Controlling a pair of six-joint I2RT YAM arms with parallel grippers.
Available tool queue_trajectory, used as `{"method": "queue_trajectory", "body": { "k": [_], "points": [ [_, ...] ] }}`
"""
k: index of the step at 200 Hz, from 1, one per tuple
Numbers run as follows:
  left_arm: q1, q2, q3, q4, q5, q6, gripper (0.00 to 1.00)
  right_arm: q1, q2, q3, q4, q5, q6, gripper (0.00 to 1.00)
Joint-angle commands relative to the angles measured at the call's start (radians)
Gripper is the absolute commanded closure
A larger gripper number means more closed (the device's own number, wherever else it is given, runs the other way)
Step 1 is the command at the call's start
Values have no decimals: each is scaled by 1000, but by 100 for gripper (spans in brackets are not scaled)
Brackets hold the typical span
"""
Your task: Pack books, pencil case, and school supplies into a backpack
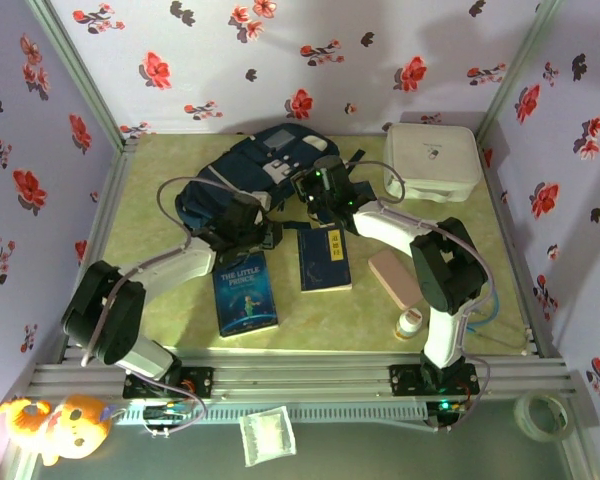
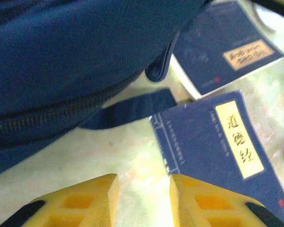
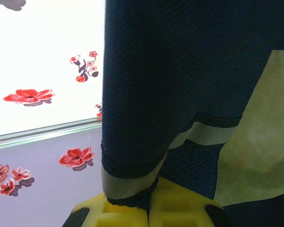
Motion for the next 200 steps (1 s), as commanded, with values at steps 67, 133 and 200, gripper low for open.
{"method": "queue_trajectory", "body": {
  "k": [67, 133, 200],
  "points": [
    [95, 72, 74, 212, 91, 52, 71, 13, -82, 18, 85, -84, 59, 100],
    [131, 107, 120, 245, 208, 106, 68, 13, -94, 42, 93, -137, 89, 100],
    [136, 164, 170, 307, 230, 218, 70, 14, -106, 53, 96, -170, 107, 100]
  ]
}}
